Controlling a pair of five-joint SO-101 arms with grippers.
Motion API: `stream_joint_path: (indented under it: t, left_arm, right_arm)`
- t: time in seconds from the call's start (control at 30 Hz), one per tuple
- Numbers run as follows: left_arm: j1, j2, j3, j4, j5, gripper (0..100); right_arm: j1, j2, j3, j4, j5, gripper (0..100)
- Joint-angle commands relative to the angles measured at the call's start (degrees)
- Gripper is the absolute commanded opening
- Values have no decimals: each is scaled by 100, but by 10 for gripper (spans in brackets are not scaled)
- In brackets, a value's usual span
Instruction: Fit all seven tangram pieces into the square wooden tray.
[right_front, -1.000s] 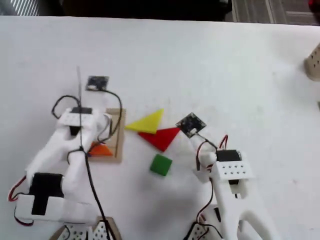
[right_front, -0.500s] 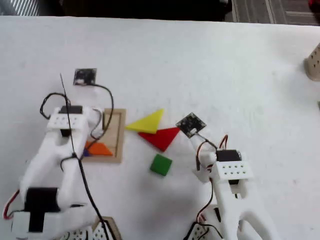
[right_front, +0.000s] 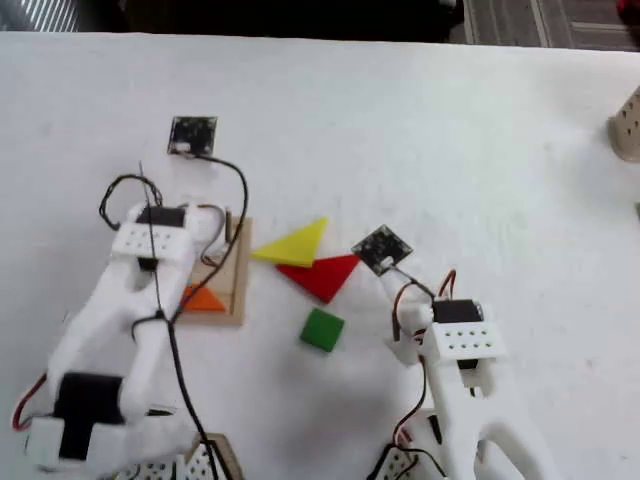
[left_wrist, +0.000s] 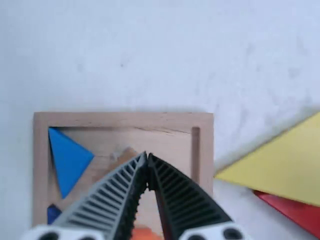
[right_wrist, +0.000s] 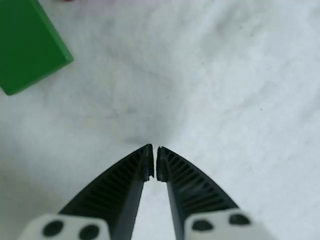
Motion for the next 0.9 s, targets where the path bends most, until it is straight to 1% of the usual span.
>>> stream_joint_path:
  t: [0.0, 0.13, 0.27, 0.5, 0.57, 0.7, 0.87]
  left_arm:
    - [-154, 673, -615, -141, -53, 23]
    - [-163, 927, -703, -176, -62, 23]
    - [-163, 971, -686, -360, -501, 23]
    - [-136, 989, -651, -457, -545, 23]
    - [-136, 989, -642, -422, -554, 23]
    - [-136, 936, -475, -273, -993, 23]
    - [-268, 919, -404, -18, -1073, 23]
  right_arm:
    - [22, -145, -18, -48, 114, 18]
    - [22, -145, -18, -48, 123, 18]
    - [22, -145, -18, -48, 123, 18]
    - [22, -145, -18, -48, 123, 18]
    - [22, -145, -18, -48, 123, 18]
    - [22, -145, -18, -48, 123, 18]
    - [22, -145, -18, -48, 123, 18]
